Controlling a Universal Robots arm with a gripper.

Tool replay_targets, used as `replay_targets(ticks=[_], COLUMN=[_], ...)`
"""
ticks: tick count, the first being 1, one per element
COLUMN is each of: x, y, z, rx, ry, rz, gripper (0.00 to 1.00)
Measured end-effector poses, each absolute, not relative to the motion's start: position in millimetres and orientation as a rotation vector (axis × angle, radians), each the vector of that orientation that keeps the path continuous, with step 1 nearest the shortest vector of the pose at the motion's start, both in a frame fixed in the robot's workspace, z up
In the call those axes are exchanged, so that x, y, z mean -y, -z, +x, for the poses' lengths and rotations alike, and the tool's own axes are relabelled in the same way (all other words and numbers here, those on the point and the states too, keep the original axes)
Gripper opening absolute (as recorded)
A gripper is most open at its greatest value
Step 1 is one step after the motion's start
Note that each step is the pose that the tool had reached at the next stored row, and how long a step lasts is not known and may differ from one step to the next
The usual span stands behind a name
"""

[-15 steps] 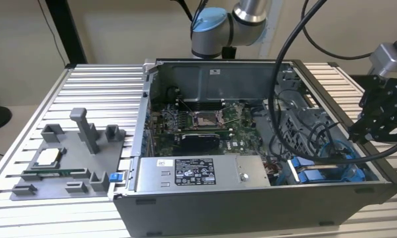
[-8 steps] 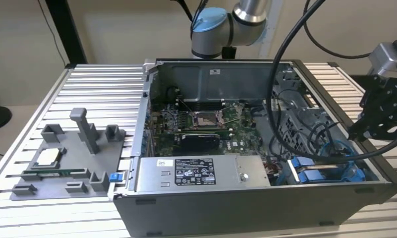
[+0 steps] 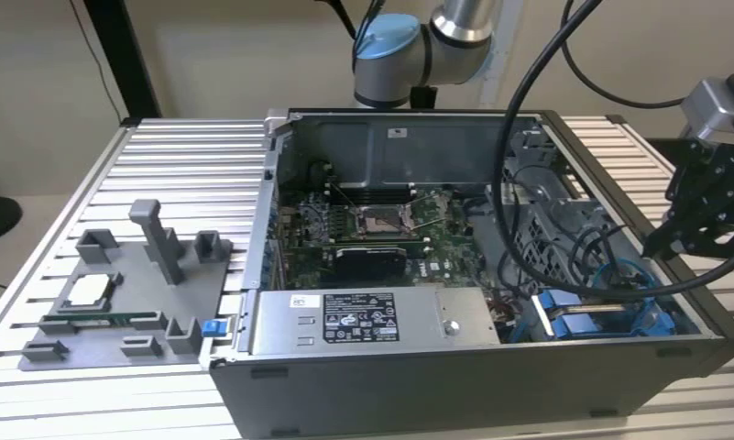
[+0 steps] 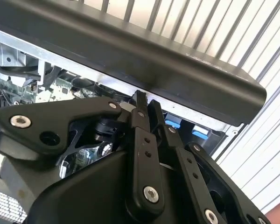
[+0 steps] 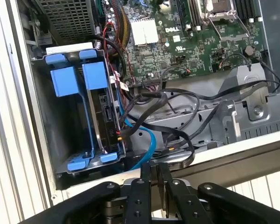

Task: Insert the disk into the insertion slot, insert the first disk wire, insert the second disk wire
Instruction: 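Insert the second disk wire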

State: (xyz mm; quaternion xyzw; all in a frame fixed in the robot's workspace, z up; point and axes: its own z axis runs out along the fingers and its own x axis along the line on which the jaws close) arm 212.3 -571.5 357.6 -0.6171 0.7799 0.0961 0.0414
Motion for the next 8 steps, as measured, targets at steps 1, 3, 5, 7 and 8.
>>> replay_targets(ticks=[1, 3, 5, 7, 8], x=[571.5, 571.5, 571.5, 571.5, 571.5], y=[-357.4, -357.0, -356.8, -356.9, -356.9], z=[212.3, 212.3, 212.3, 212.3, 212.3], rx=[-2.387, -2.386, -2.386, -2.386, -2.387], ry=[-0.296, -0.297, -0.297, -0.297, -0.298], rz=[-1.889, -1.888, -1.888, -1.888, -1.887], gripper=[1.00, 1.00, 1.00, 0.00, 0.00])
